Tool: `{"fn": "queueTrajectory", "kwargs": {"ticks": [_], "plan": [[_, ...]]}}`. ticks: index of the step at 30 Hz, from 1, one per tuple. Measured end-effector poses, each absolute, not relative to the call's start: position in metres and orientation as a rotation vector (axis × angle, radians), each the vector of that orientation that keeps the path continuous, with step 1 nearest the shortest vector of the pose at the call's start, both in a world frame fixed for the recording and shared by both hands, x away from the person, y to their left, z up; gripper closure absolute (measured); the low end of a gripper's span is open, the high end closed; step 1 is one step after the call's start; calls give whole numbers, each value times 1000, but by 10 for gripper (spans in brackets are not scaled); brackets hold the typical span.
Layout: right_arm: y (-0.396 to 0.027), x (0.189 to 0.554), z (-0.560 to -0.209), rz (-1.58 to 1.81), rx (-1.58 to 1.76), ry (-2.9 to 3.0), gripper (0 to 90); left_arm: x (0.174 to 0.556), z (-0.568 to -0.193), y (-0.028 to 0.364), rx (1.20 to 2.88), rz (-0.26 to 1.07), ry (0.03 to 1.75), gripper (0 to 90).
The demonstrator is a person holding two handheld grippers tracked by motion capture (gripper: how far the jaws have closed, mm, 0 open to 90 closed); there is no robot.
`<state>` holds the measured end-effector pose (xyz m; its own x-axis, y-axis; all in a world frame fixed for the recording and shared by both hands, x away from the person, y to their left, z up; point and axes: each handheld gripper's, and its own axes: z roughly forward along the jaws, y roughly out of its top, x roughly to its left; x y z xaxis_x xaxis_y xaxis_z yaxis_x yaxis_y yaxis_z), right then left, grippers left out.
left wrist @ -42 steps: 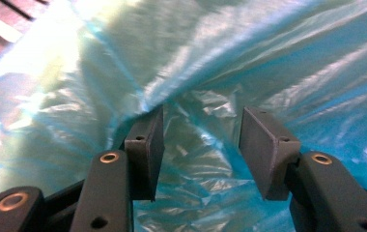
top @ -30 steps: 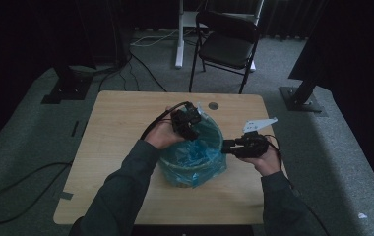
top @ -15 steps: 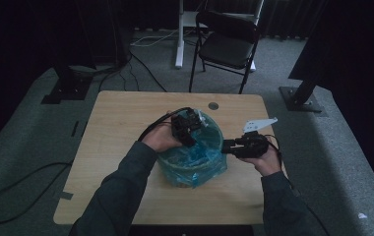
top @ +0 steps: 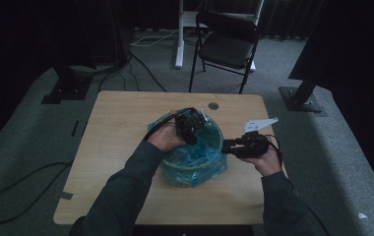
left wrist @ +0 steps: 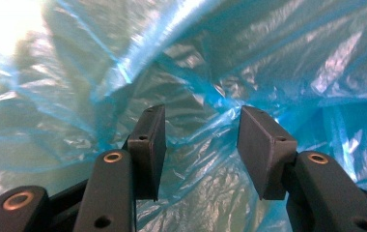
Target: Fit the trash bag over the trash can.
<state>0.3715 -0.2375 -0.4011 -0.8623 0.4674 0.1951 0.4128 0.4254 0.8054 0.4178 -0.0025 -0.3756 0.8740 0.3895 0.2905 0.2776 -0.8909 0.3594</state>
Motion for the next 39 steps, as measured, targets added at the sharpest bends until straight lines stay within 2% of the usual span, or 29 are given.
{"fn": "queueTrajectory", "kwargs": {"ticks": [10,17,29,39], "plan": [[-241,371,-399,1455,810,2588,622,401,-343,29,2487,533,500,531],[-241,372,-401,1451,811,2589,621,396,-338,57,2321,544,557,532],[-243,371,-399,1454,816,2580,619,384,-327,107,2142,567,648,530],[-248,372,-399,1457,839,2569,618,376,-335,149,2051,578,737,525]]}}
